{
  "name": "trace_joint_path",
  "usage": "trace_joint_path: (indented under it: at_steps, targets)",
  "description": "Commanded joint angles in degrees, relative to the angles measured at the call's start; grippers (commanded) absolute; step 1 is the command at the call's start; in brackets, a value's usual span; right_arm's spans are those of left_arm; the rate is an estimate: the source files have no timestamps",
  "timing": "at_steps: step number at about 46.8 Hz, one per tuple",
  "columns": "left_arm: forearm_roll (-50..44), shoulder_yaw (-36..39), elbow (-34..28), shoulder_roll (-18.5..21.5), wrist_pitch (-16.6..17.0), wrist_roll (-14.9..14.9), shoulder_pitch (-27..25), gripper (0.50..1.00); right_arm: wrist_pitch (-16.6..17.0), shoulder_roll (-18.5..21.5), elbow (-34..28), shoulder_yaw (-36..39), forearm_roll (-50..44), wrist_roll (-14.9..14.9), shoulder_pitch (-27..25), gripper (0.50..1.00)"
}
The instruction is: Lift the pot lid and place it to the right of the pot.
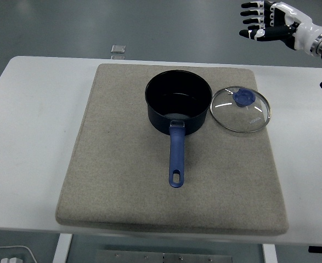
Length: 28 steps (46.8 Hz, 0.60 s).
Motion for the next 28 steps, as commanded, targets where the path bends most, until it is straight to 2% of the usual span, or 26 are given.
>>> trace_joint_path:
  at_steps: [1,9,15,28]
  targets:
    - [-0.05,0.00,0.00,0.00,0.00,-0.01,-0.01,1.000,-0.19,0.26,0.03,-0.06,4.88,0.00,-0.96,0.852]
    - [0.03,0.00,0.00,0.00,0.00,-0.01,-0.01,1.000,-0.28,1.93,-0.76,1.07,13.84,-0.17,-2.98,0.852]
    - [-0.05,0.00,0.00,0.00,0.00,-0.01,0.07,1.000,-0.98,2.98,-2.17,3.71,21.14,-3.42,-5.53,0.852]
    - [-0.05,0.00,0.00,0.00,0.00,-0.01,-0.01,1.000,-2.13,4.57,-2.17,10.30,25.19,-3.78,-8.70,0.854]
